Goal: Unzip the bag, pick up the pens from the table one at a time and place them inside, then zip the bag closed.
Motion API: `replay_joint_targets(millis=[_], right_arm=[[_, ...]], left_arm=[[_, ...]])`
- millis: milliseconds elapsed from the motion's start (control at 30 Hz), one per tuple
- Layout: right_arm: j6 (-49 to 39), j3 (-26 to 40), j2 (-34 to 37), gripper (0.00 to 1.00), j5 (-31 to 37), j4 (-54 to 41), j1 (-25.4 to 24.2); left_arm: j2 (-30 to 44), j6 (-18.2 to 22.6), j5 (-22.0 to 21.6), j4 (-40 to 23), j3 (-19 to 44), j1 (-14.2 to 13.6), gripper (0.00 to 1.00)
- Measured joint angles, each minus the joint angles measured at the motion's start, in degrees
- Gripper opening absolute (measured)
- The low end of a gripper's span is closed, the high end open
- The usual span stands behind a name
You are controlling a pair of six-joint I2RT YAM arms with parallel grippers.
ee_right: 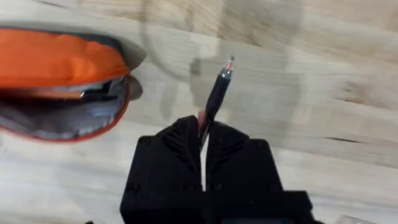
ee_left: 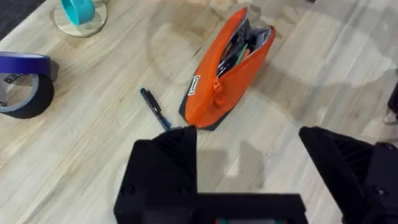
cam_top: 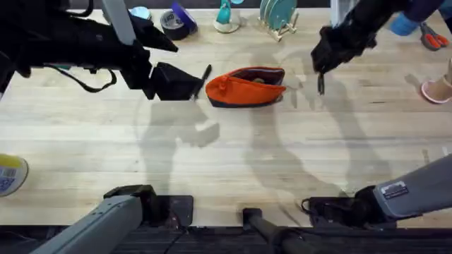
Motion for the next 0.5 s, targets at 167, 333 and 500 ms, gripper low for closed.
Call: replay_joint_targets(millis=[167,333,500], right_arm=[[-5.0,8.13,-0.33,0.031,0.02,-6.15,0.0],[-11.44,15.07,-0.33,0.031,0.02,-10.95,0.02],[-18.64,19.0,-0.44,0.031,-0.89,-11.87,0.39]], left_arm=[[-0.01,0.0,0.0,0.0,0.0,0.0,0.993],[-0.01,0.0,0.0,0.0,0.0,0.0,0.993],[-0.01,0.0,0.0,0.0,0.0,0.0,0.993]])
